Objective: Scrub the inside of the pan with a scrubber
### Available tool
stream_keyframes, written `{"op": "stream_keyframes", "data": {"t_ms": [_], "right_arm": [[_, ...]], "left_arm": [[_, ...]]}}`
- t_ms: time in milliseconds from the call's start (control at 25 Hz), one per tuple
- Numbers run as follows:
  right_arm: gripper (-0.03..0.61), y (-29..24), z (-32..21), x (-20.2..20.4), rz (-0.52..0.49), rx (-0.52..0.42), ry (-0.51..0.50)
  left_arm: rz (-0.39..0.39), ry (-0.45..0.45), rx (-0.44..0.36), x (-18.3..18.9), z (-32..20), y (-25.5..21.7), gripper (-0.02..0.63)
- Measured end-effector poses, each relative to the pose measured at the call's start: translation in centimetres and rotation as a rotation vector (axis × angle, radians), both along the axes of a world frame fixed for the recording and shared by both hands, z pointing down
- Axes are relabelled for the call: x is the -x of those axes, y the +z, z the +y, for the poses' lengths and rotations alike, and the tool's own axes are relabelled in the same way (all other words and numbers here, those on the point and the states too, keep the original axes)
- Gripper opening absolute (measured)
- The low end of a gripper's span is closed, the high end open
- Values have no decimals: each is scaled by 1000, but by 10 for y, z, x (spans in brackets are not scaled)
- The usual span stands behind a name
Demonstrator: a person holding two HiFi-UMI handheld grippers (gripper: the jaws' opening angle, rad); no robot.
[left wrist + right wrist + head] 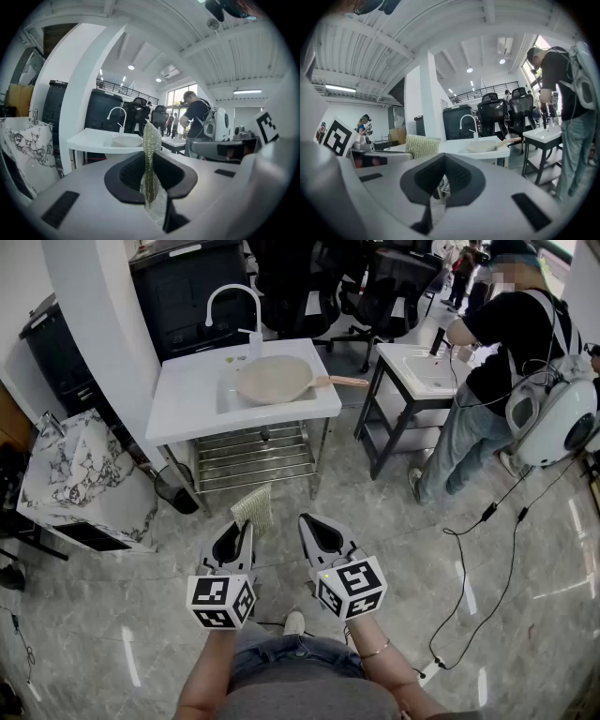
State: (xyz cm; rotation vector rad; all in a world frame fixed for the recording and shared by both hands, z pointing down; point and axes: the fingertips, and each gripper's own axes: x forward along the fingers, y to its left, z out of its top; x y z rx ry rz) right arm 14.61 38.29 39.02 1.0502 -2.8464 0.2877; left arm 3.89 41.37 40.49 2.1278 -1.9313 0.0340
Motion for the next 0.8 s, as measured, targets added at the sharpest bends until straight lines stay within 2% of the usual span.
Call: {"op": "stream_keyframes", "data": {"t_ms": [360,560,800], "right_arm": [[9,2,0,-7,33,-26,23],[9,10,-8,-21,20,22,71],[11,18,-25,-38,-25,64,122]], "left_arm": [[-13,26,-30,-11,-1,-1,66],[-32,58,-49,-22,-6,-6,66],[-56,57,-55,-20,-16,-9,66]]}}
